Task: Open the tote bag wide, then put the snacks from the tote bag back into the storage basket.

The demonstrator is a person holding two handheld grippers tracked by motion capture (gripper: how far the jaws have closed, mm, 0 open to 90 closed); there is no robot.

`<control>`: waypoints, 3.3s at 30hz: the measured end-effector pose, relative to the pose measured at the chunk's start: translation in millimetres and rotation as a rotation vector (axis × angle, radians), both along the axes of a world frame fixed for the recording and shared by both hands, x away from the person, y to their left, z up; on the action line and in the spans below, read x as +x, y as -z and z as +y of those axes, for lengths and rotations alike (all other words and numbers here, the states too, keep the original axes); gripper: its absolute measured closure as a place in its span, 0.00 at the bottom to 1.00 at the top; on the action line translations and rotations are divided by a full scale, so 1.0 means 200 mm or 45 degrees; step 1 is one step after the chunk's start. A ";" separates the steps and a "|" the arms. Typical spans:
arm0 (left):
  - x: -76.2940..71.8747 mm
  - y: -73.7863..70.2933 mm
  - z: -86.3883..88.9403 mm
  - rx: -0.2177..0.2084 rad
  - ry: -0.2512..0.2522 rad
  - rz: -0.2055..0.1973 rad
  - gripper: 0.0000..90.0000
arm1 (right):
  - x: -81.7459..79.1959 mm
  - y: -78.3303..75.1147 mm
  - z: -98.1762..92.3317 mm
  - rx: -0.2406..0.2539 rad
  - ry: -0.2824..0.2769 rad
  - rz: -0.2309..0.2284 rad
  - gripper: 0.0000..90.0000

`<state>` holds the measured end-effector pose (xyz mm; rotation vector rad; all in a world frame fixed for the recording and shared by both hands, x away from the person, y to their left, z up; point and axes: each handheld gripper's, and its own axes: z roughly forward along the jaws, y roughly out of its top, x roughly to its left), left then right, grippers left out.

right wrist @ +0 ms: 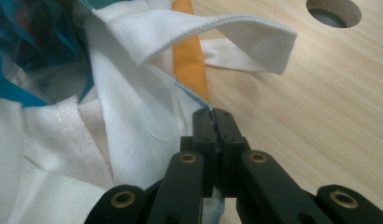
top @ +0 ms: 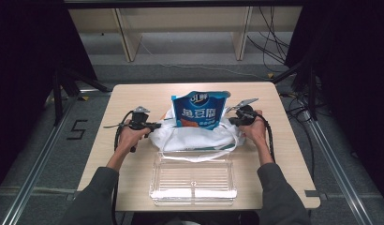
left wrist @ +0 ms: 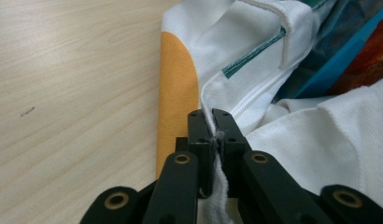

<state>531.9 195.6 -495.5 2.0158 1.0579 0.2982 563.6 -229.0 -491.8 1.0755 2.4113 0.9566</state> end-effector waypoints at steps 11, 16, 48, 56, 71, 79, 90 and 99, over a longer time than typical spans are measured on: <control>-0.03 -0.06 0.03 -0.003 -0.077 -0.040 0.68 | -0.05 -0.08 -0.03 0.045 0.058 -0.092 0.71; -0.07 -0.16 0.05 -0.023 -0.097 -0.069 0.51 | -0.11 -0.18 -0.09 0.115 0.071 -0.170 0.61; -0.78 -0.20 0.11 0.042 -0.088 -0.261 0.25 | -0.35 -0.39 -0.07 0.075 -0.049 -0.102 0.38; -0.85 -0.13 0.18 0.056 -0.133 -0.222 0.24 | -0.38 -0.43 -0.04 0.086 -0.088 -0.138 0.35; -0.89 -0.05 0.22 0.058 -0.191 -0.189 0.23 | -0.35 -0.69 0.04 0.037 -0.200 -0.213 0.31; -0.88 -0.04 0.21 0.076 -0.186 -0.191 0.23 | -0.34 -0.88 0.17 0.004 -0.293 -0.231 0.30; -0.88 -0.04 0.22 0.083 -0.186 -0.192 0.22 | -0.28 -1.01 0.39 -0.042 -0.386 -0.207 0.36; -0.89 -0.04 0.22 0.095 -0.177 -0.188 0.22 | -0.20 -1.02 0.52 -0.107 -0.438 -0.136 0.47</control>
